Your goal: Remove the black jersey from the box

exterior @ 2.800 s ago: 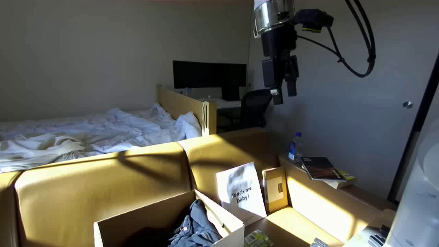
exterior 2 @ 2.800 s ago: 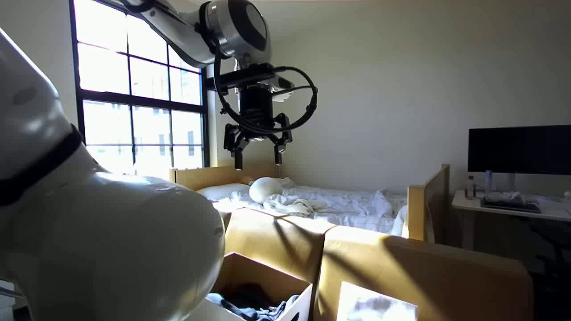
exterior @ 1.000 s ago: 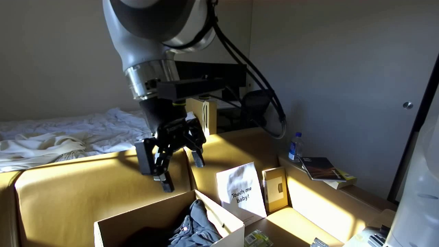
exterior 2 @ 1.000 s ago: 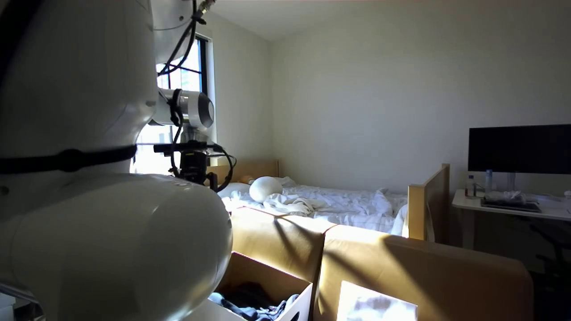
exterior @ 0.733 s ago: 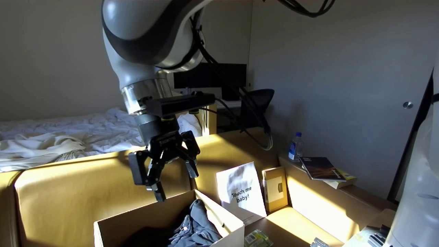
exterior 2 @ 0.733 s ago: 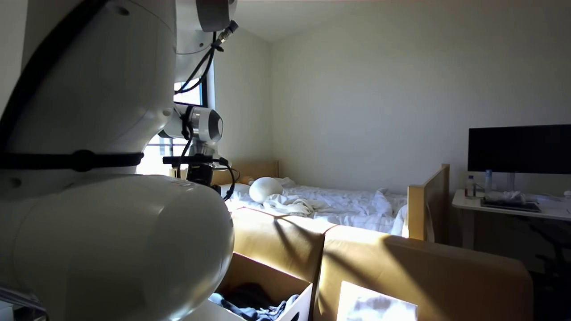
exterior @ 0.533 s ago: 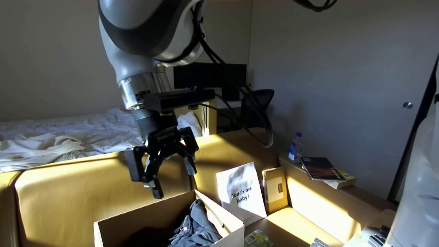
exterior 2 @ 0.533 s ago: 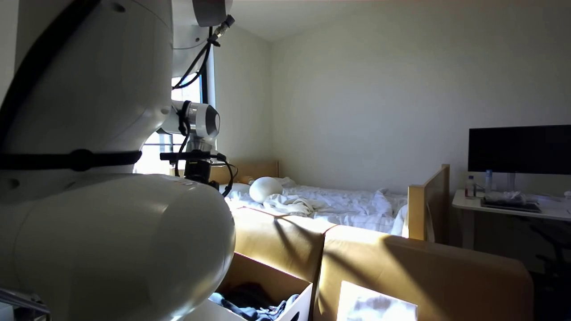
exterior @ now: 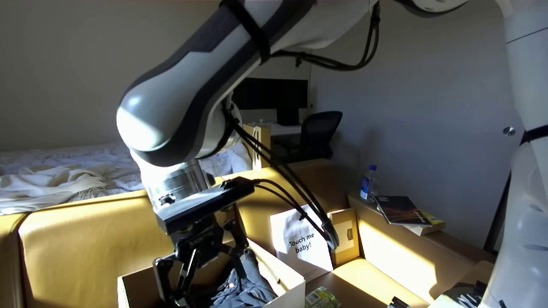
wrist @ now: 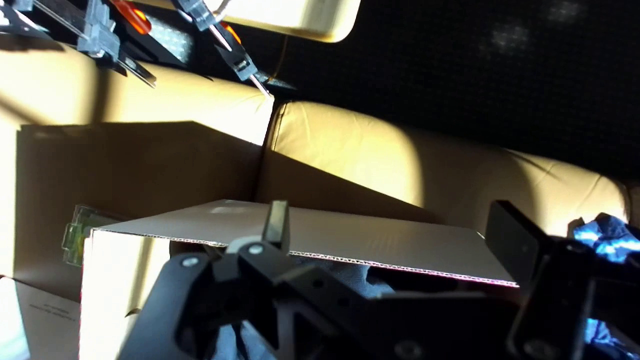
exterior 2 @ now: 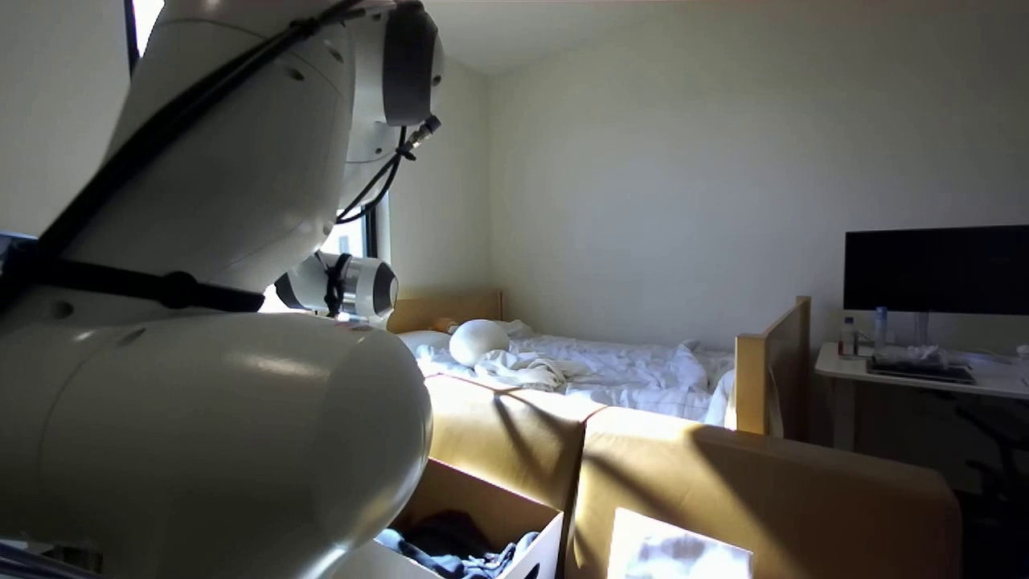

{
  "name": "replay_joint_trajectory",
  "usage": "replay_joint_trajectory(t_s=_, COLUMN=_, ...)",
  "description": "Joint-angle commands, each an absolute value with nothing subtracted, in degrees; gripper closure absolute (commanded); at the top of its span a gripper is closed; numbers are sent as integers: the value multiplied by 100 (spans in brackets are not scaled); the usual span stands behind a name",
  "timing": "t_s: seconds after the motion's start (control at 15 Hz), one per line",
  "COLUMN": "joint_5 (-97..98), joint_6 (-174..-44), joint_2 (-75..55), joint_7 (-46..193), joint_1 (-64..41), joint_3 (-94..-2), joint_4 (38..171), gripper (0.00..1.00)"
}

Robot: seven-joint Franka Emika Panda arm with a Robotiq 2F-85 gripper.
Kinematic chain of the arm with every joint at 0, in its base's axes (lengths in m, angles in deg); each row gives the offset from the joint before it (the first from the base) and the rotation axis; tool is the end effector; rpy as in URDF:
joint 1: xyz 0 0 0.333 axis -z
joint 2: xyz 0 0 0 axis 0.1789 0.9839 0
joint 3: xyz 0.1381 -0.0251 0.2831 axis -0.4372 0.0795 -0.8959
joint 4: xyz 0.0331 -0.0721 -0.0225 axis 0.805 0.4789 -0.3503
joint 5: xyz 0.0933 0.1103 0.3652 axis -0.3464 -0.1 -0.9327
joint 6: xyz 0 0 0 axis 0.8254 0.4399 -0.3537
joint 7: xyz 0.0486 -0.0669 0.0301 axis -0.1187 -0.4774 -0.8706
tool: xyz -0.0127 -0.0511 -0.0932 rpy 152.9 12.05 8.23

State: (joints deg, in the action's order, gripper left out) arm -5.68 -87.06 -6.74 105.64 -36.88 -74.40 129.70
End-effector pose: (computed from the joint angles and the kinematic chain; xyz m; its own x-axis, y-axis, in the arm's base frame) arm 0.3534 0.4095 0.2550 0.8959 0.1500 -0.4181 0.2112 -0.9719 0.1038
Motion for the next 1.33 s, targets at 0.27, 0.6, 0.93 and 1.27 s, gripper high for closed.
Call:
replay_joint_trajectory(t_s=0.27, joint_5=-623, joint_6=-10348, joint_2=768, joint_7=11610, joint_1=-4008, joint_3=-6572, joint_4=12935, gripper=0)
replay_joint_trajectory(t_s=0.6, joint_5=-195, joint_6=-10608, joint_2=1435, joint_7=12497, joint_1=-4443, joint_3=-6061, joint_4=12572, gripper=0)
replay_joint_trajectory(t_s=0.93, joint_5=-275, joint_6=-10662, joint_2=1744, joint_7=12670, joint_1=-4528, joint_3=-6052, joint_4=12311, gripper=0)
replay_joint_trajectory(t_s=1.27, joint_5=409, joint_6=-9769, joint_2=1549, joint_7=12886, joint_1=-4917, joint_3=-5755, joint_4=11804, gripper=0)
